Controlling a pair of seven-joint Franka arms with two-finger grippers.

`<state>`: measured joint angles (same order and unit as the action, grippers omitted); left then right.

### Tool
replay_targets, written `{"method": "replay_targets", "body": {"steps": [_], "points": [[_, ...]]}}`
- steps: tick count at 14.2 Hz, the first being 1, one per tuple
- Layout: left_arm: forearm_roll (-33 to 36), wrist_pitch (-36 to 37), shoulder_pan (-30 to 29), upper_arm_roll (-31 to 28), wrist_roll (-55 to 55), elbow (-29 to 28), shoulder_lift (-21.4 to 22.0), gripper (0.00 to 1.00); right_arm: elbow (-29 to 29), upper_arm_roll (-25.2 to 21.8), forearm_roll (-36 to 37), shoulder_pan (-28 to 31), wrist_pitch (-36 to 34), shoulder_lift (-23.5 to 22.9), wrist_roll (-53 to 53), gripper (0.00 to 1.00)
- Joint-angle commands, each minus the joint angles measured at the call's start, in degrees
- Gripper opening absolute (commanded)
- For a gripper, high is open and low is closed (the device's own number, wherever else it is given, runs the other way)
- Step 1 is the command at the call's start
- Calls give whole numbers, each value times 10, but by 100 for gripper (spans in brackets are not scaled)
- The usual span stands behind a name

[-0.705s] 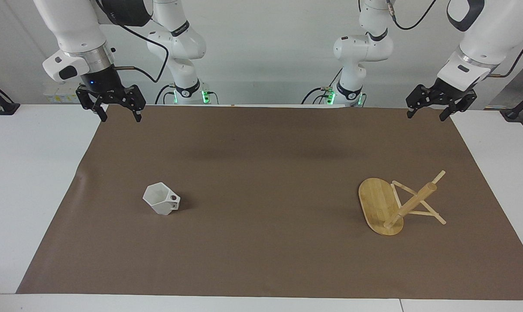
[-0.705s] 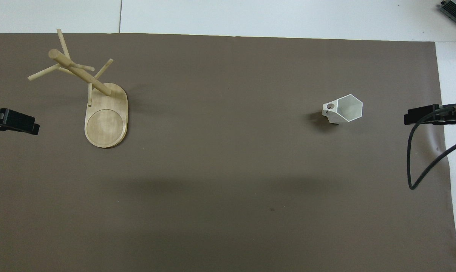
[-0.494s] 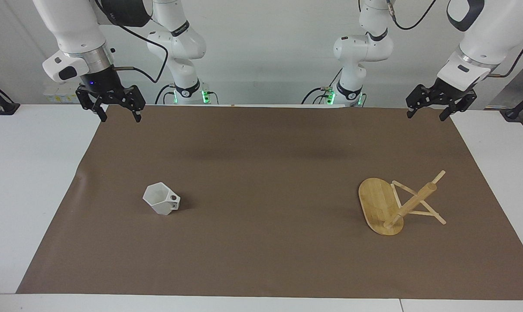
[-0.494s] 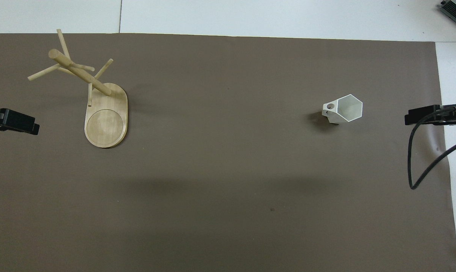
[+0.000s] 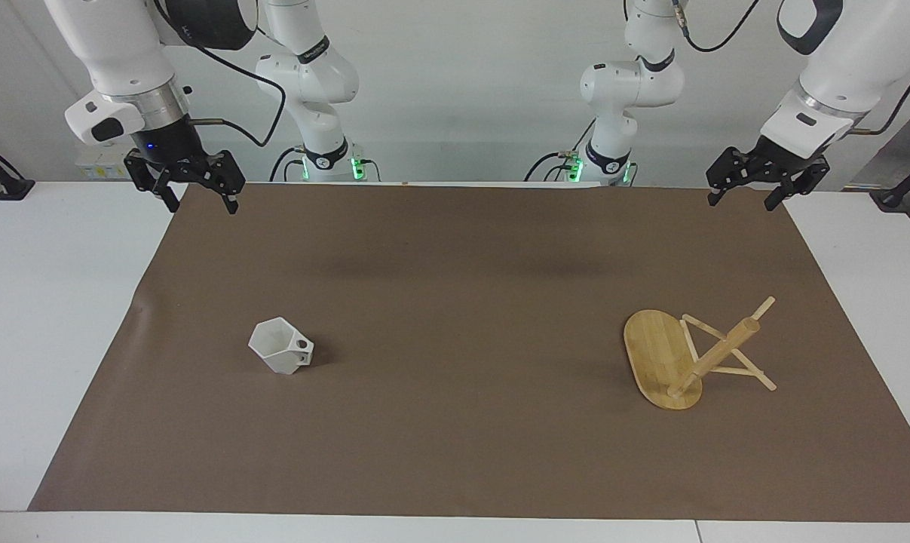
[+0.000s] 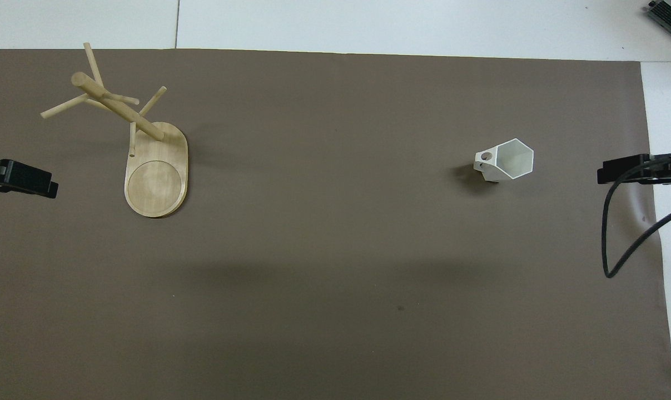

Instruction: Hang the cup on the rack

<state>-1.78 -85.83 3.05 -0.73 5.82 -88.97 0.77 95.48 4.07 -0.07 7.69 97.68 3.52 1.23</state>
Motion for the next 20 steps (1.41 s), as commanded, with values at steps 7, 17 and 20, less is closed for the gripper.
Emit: {"method": "replay_targets", "body": {"steps": [7, 17, 20], "points": [[8, -1, -8, 5, 4, -16, 14, 100, 53, -4, -11, 1, 146, -40, 9, 100], [8, -3, -45, -1, 4, -14, 13, 100, 96, -1, -12, -1, 294, -170, 2, 100], [8, -5, -65, -3, 7, -15, 13, 100, 104, 3, -12, -2, 312, -182, -6, 100]]}}
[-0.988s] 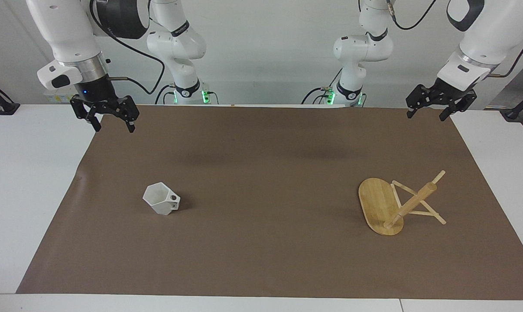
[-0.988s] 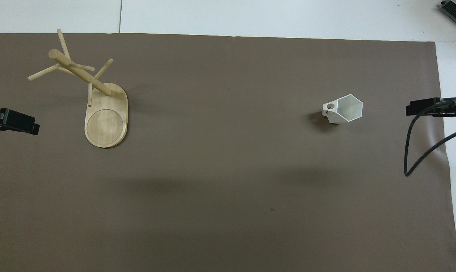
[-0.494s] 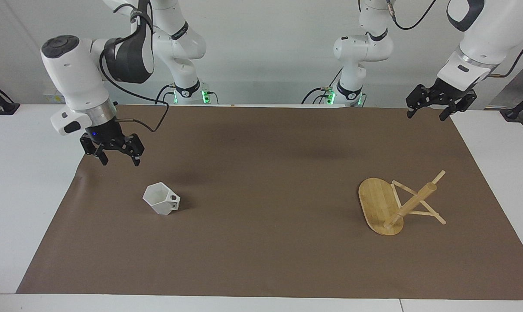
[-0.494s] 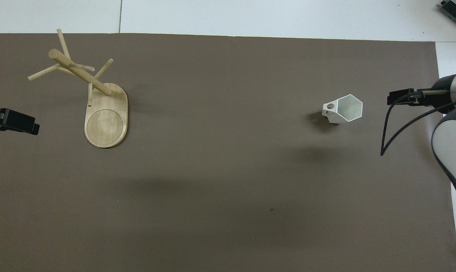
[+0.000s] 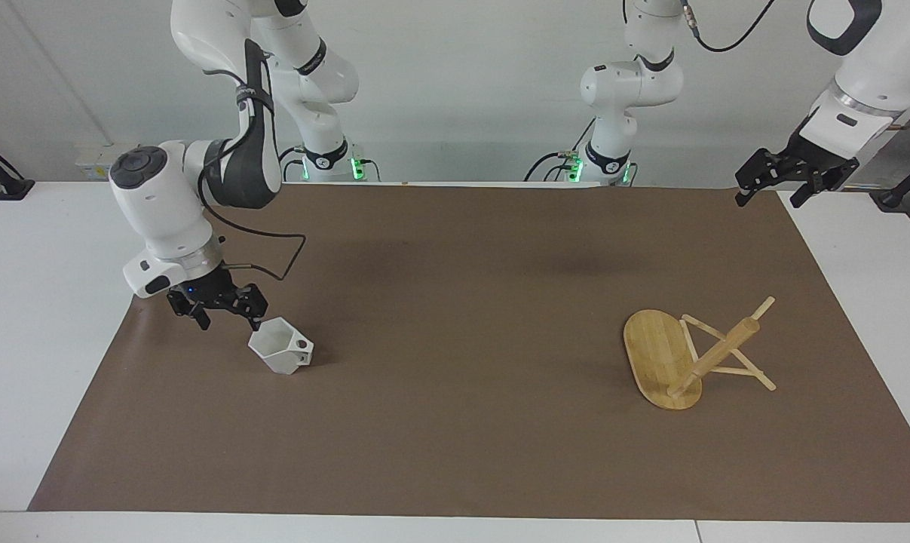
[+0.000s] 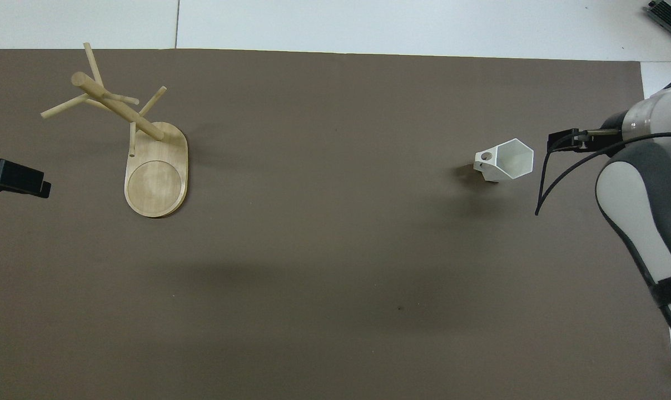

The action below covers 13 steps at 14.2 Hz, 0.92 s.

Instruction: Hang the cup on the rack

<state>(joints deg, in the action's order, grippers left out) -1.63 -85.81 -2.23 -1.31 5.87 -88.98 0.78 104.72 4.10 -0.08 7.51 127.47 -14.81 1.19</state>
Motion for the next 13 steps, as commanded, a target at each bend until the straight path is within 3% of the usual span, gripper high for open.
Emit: {"method": "replay_targets", "body": {"steps": [1, 10, 13], "points": [[7, -6, -12, 3, 6, -15, 13, 100, 15, 4, -11, 0, 15, 0, -19, 100], [7, 0, 28, 19, 5, -9, 14, 100, 31, 5, -11, -1, 51, -18, -80, 99], [8, 3, 31, 34, 4, -1, 23, 100, 31, 10, -11, -1, 51, -18, -77, 80]]}}
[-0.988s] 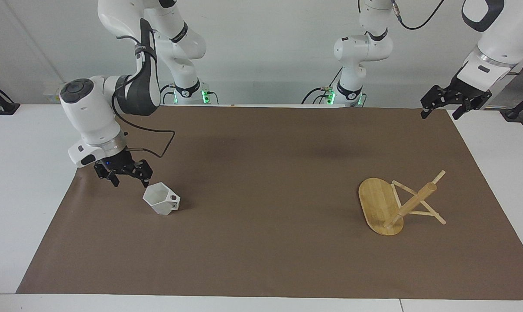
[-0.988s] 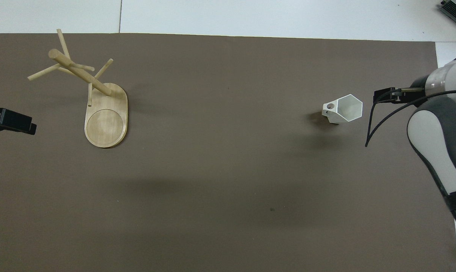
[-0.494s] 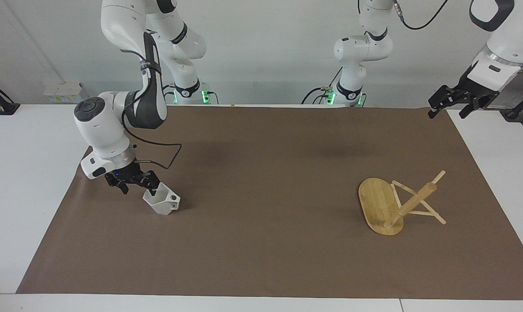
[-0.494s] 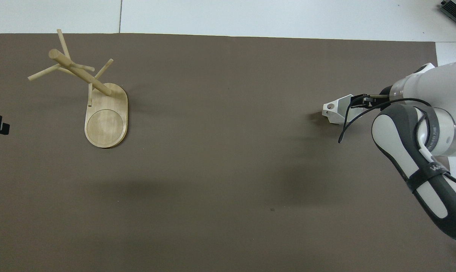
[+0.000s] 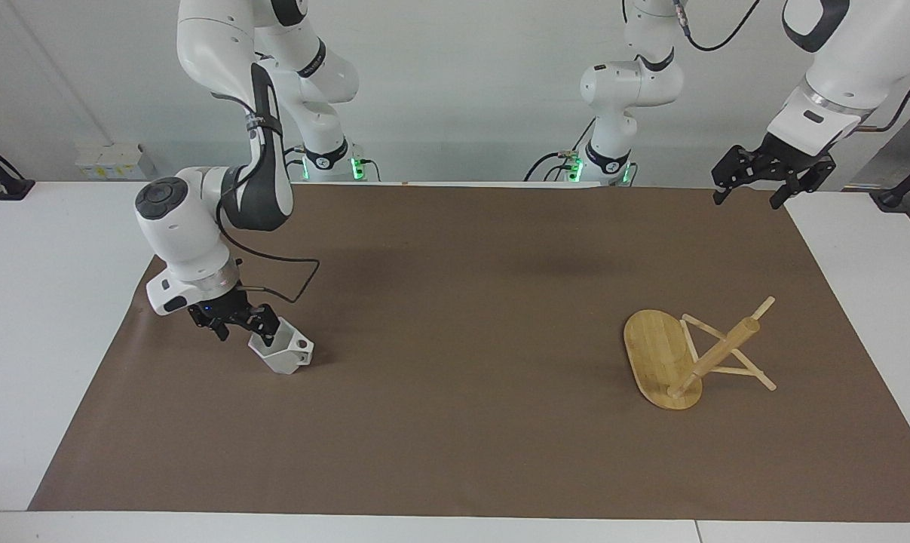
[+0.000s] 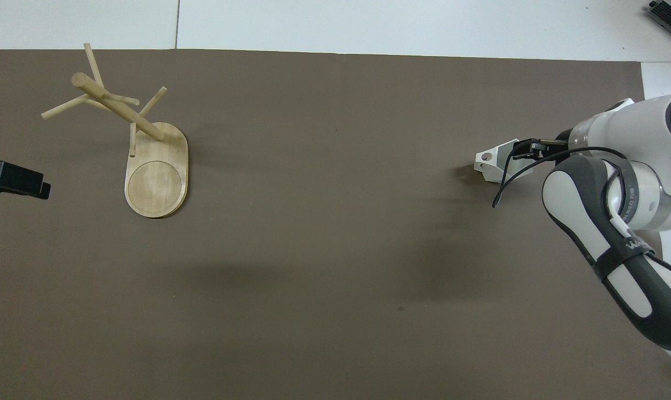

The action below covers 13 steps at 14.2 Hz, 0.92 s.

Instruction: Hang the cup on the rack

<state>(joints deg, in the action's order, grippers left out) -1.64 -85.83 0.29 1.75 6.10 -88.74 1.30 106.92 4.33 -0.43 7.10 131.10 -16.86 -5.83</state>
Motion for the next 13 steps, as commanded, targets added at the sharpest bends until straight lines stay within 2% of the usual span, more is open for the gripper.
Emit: {"method": "replay_targets", "body": {"steps": [1, 3, 8, 13], "points": [[8, 1, 5, 4, 1, -3, 20, 100, 9, 9, -7, 3, 15, 2, -3, 70], [8, -6, 4, 4, 1, -4, 20, 100, 8, 16, -6, 3, 15, 2, -2, 44], [7, -7, -4, -1, 0, -10, 26, 100, 8, 18, -6, 3, 15, 2, 8, 0], [7, -6, 1, -1, -1, -11, 26, 100, -1, 19, -7, 3, 6, 0, 9, 0]]}}
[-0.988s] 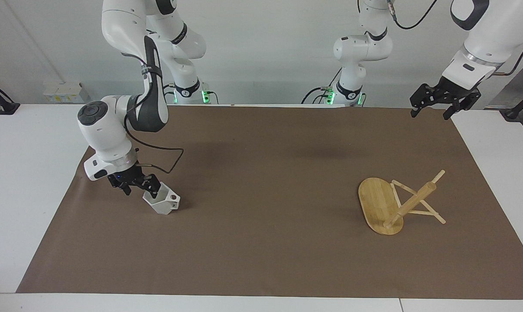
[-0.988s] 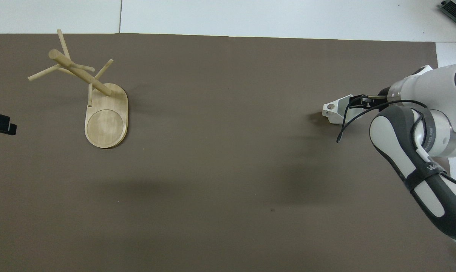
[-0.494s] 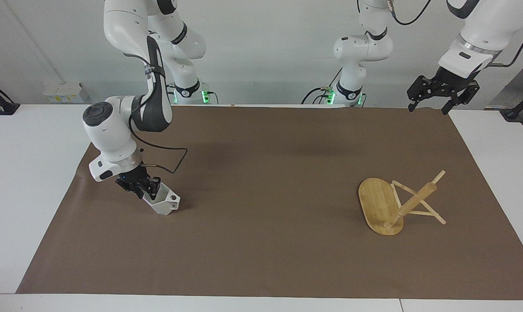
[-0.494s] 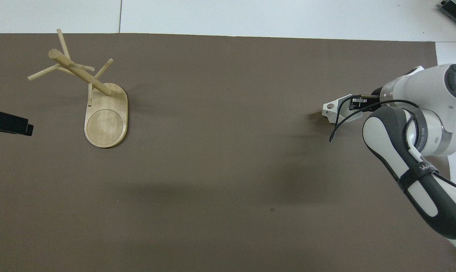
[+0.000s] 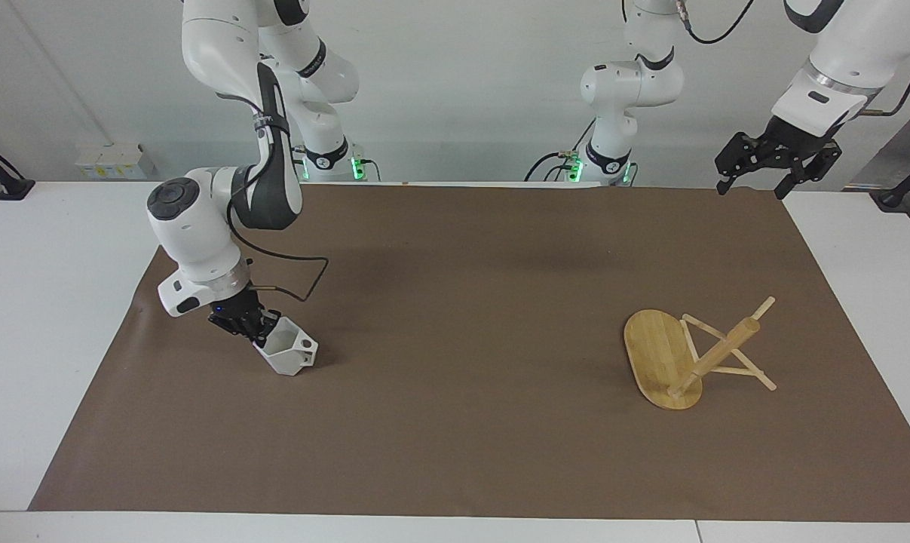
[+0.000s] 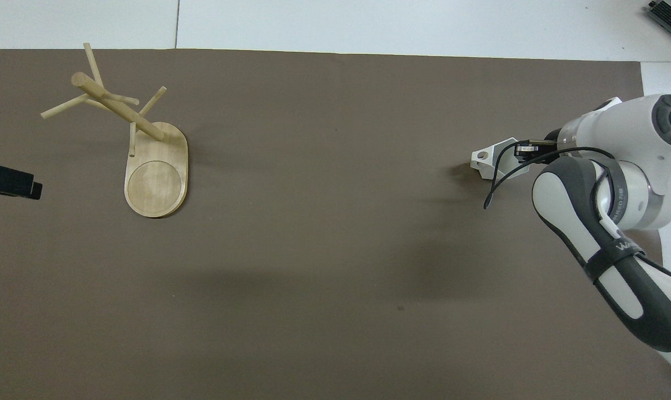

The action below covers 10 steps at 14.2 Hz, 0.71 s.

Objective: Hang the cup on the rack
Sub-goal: 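Lift the white cup with the right gripper toward the wooden mug tree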

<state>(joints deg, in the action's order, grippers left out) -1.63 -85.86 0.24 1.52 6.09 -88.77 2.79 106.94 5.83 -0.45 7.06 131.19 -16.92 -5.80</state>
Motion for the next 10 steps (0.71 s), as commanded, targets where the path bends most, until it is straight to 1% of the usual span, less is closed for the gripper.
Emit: {"method": "replay_targets", "body": {"steps": [1, 3, 6, 7, 9, 10], "points": [[7, -5, 0, 1, 4, -11, 11, 100, -6, 10, -7, 4, 0, 1, 8, 0], [7, -6, -3, 1, 6, -11, 11, 100, -20, 29, -7, 4, -37, 5, 14, 0], [7, -6, -9, 0, 4, -11, 11, 100, -72, 65, -13, 4, -125, 15, 49, 0], [7, -6, -6, 1, 4, -11, 11, 100, -95, 80, -49, 4, -149, 17, 61, 0], [7, -4, -1, 1, 1, -11, 11, 100, -138, 85, -156, 4, -177, 17, 77, 0], [7, -3, -2, 1, 1, -11, 11, 100, -148, 85, -205, 4, -186, 20, 76, 0]]}}
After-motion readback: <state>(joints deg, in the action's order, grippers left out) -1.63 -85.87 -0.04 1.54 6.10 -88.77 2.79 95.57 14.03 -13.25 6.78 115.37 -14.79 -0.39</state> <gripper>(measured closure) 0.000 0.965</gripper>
